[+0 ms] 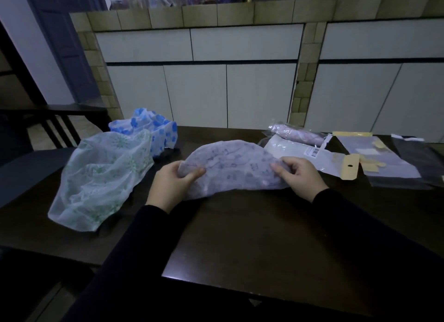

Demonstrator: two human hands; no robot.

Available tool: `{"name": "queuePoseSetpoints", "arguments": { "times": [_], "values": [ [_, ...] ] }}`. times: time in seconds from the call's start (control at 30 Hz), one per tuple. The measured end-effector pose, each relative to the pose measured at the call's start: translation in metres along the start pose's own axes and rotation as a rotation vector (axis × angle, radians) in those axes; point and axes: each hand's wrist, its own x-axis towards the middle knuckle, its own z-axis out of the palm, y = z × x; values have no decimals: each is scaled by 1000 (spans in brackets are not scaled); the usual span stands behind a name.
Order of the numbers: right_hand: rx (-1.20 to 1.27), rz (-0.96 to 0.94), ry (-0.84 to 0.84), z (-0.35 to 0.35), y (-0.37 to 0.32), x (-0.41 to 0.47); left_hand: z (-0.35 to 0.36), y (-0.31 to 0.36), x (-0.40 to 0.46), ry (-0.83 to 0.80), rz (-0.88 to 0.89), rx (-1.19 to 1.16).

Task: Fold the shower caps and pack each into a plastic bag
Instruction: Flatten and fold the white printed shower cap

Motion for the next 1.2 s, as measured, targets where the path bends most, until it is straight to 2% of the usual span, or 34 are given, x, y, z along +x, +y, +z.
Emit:
{"name": "queuePoseSetpoints", "arguments": {
  "times": [0.07, 0.13, 0.3, 0.4, 0.5, 0.63, 0.7, 0.9, 1.03, 1.2],
  "values": [
    [-53, 66, 95, 3, -1, 6, 2, -3, 6, -30, -70, 230],
    [-179, 152, 67, 5, -2, 9, 5, 1, 7, -42, -99, 466],
    [-276, 199, -10, 2, -18, 13, 7, 27, 6, -10, -1, 672],
    [-279, 231, -10, 0, -30, 22, 10, 47, 5, 40, 101, 601],
    [-349, 339, -56, 4, -37, 38, 22, 57, 13, 73, 194, 519],
    [-389, 476, -93, 16, -37, 53, 36, 45, 33, 47, 169, 662],
    [-405, 471, -50, 23, -34, 50, 38, 32, 42, 54, 202, 683],
    [-382, 411, 82, 39, -26, 38, 42, 8, 51, -51, 173, 425],
    [-459, 307, 136, 41, -18, 40, 42, 5, 52, -76, 131, 486],
    [-641, 248, 128, 40, -10, 39, 38, -2, 55, -132, 197, 500]
  ]
}}
